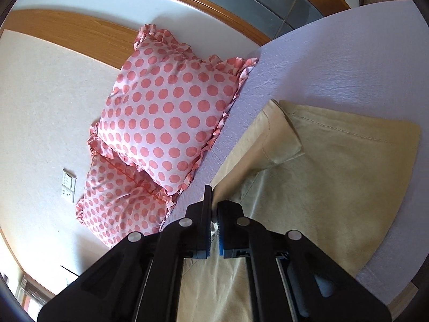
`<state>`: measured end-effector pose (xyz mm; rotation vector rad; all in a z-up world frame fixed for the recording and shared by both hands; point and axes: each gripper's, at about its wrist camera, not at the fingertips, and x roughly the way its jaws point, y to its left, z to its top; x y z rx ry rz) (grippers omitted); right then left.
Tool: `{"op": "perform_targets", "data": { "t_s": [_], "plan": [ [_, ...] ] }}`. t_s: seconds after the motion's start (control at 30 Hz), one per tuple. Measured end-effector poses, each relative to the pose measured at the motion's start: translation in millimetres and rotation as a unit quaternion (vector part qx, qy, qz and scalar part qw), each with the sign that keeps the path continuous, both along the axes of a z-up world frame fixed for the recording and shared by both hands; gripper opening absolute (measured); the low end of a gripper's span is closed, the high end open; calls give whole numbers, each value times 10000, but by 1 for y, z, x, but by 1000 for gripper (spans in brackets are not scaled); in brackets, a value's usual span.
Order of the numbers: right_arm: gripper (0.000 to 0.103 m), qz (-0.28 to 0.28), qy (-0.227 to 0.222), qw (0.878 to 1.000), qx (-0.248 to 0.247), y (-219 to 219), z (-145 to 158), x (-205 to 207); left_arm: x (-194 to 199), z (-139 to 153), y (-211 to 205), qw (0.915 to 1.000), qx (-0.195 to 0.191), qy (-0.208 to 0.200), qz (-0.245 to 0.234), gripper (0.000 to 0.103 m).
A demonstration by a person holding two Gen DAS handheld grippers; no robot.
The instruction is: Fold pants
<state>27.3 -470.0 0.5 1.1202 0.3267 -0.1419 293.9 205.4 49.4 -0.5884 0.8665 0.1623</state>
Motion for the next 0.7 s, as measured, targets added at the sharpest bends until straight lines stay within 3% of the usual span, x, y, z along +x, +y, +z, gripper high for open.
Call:
{"op": "perform_targets", "data": {
  "t_s": [0.03, 0.1, 0.17, 0.23, 0.4, 0.53, 0.63, 0.7],
  "plan": [
    [4, 3, -6, 10000, 22, 0, -1, 0, 10, -4, 4, 10000, -17, 98, 3, 40],
    [4, 30, -52, 10000, 55, -1, -2, 1, 18, -13, 12, 9992, -241, 309, -10, 8],
    [4, 57, -113, 9999, -5, -1, 1, 0, -1, -10, 16, 9994, -291, 183, 37, 6],
    [4, 13, -173, 9997, -143, -2, 7, -4, -33, 3, 12, 9999, 48, -73, -116, 6],
    [4, -149, -258, 9990, -330, -11, 14, -27, -158, 22, 11, 9976, 236, -575, -319, 6],
    [4, -248, -126, 9991, -323, -16, 5, -49, -251, -9, 17, 9985, 94, -496, -223, 7],
    [4, -344, 66, 9992, -215, -20, -11, -61, -291, -32, 14, 9992, -108, -362, -124, 7],
    [4, -412, 119, 9991, -61, -23, -21, -68, -305, -33, 8, 9985, -42, -539, -94, 7]
  ]
}}
